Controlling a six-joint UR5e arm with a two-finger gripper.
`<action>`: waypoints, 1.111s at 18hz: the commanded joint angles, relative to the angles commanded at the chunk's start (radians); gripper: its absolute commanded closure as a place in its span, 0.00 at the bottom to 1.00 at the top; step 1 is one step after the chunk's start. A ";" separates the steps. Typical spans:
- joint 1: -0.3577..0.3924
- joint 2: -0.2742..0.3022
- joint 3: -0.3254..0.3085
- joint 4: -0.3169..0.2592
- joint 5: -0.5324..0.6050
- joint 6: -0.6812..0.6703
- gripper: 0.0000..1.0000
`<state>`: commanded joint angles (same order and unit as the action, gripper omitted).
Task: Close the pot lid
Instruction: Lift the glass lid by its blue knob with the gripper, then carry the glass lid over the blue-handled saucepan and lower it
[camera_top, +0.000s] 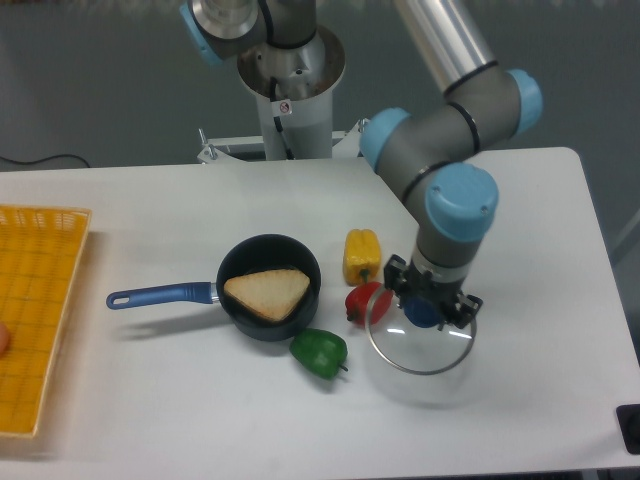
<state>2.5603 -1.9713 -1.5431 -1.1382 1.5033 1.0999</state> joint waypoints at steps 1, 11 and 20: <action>-0.003 0.012 -0.014 -0.002 0.000 -0.003 0.52; -0.126 0.130 -0.109 -0.005 0.012 -0.129 0.52; -0.203 0.152 -0.114 -0.061 0.066 -0.164 0.52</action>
<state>2.3577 -1.8193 -1.6567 -1.1996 1.5693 0.9357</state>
